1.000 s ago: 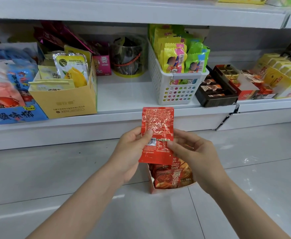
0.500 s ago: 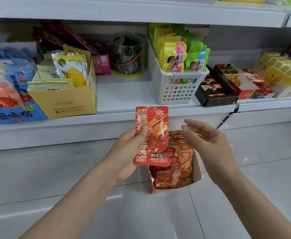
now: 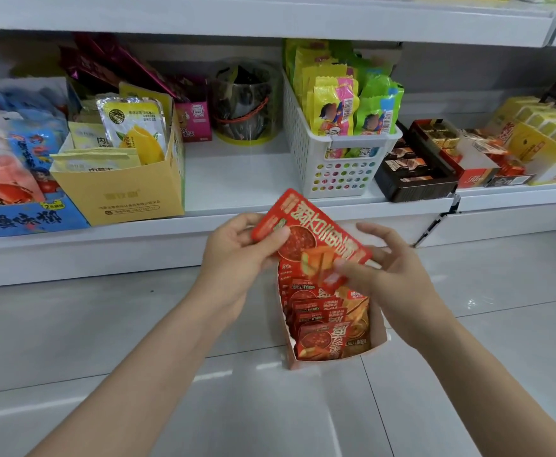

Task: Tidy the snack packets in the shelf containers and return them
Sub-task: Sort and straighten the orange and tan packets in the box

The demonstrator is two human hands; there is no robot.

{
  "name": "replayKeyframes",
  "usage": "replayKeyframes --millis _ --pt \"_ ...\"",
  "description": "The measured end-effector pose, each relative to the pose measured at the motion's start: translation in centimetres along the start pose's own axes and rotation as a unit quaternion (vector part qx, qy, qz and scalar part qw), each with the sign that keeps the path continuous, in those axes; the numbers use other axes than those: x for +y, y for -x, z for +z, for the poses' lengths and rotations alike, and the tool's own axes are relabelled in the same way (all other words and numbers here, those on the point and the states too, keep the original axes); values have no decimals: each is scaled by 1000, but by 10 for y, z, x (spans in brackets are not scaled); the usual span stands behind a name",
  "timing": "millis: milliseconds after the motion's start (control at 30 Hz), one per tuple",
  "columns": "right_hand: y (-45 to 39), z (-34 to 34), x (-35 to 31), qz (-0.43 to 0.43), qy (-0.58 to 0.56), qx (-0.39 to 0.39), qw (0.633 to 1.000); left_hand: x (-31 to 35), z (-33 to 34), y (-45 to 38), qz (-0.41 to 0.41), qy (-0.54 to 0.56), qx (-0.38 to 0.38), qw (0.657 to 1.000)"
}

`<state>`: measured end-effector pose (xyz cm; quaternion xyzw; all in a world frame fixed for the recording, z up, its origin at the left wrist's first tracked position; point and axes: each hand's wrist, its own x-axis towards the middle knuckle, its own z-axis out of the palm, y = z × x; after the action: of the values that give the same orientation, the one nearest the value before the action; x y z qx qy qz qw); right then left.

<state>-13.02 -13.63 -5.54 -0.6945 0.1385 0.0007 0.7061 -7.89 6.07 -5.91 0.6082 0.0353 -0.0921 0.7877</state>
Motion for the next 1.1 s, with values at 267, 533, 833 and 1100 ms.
replayKeyframes --millis 267,533,833,1100 --pt "-6 -2 1 -123 132 16 983 -9 29 -9 143 -244 -45 958" --pt "-22 -45 26 -98 267 194 939 -59 -1 -6 102 -550 -189 807" --pt "-25 -18 35 -117 215 53 968 -78 -18 30 120 -452 -224 855" --pt "-18 -6 73 -115 417 -116 894 -77 -25 40 109 -388 -242 883"
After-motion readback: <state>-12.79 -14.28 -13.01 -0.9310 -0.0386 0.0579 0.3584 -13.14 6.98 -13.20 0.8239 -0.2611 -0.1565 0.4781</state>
